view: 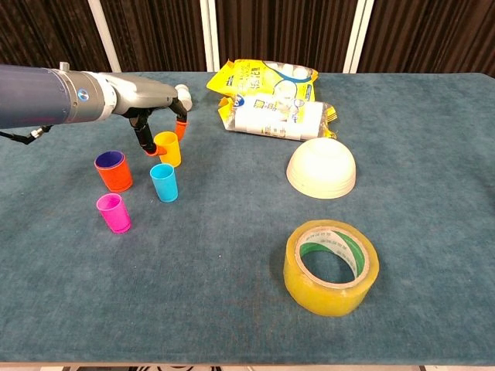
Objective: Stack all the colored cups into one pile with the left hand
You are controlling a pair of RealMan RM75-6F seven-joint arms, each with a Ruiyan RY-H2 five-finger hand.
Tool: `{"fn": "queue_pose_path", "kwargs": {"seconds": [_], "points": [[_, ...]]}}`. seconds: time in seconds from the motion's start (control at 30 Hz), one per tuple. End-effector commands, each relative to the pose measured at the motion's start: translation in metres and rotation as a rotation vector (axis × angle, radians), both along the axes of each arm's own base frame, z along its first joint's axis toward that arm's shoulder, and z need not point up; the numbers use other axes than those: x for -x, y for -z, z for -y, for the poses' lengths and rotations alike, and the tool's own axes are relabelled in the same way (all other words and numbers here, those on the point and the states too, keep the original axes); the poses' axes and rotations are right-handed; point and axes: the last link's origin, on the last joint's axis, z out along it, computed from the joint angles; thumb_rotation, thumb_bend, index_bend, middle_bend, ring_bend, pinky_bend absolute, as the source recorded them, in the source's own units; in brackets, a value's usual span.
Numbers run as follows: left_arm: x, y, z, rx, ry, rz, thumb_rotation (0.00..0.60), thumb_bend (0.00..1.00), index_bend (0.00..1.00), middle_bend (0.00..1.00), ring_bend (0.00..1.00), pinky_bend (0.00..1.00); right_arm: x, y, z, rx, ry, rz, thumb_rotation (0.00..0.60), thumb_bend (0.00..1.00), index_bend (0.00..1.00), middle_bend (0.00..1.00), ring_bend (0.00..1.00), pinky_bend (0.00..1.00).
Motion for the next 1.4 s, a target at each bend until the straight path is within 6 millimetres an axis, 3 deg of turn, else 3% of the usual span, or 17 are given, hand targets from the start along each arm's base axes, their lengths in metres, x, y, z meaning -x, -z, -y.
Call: {"fn": "queue_pose_path", "kwargs": {"seconds": [0.03,0.37,0.63,0.83,1.03,1.2,1.4], "points": [[0.0,0.0,0.0,-0.005,0.007,-0.01,0.6,0.31,0.45,0.21,0.0,0.01,0.0,0.0,0.0,-0.001,0.0,0.001,0.6,0.31,0.09,0.04,0.1,0.04],[-0.007,-0.007,-0.001,-0.027,0.027,0.005,0.6,0.35,0.48,0.22,0.0,0.01,0.0,0.0,0.0,0.001,0.001,0.003,0.6,0.31,0.09,0.04,0.1,0.04],[-0.019,-0.058,0.016,-0.053,0.092,-0.009,0.6,0.35,0.46,0.21,0.0,0.01,0.0,0.0,0.0,0.002,-0.001,0.006,0.6,0.3,0.09,0.04,0.1,0.04],[0.001,-0.096,0.047,-0.044,0.107,-0.073,0.6,0.35,0.46,0.21,0.0,0.01,-0.003,0.0,-0.001,0.005,-0.006,0.008,0.6,0.31,0.09,0.04,0.1,0.04],[0.026,-0.121,0.068,-0.044,0.038,-0.011,0.6,0.35,0.46,0.21,0.0,0.01,-0.005,0.001,-0.002,-0.001,-0.009,0.01,0.6,0.31,0.09,0.04,0.1,0.04],[0.049,-0.128,0.074,-0.045,0.003,0.012,0.6,0.34,0.46,0.21,0.0,0.01,-0.004,0.003,-0.002,-0.005,-0.005,0.01,0.6,0.31,0.09,0.04,0.1,0.04],[0.062,-0.12,0.071,-0.03,-0.008,0.043,0.6,0.34,0.45,0.21,0.0,0.01,-0.004,0.003,-0.001,-0.001,-0.002,0.008,0.6,0.3,0.09,0.04,0.1,0.04]]}}
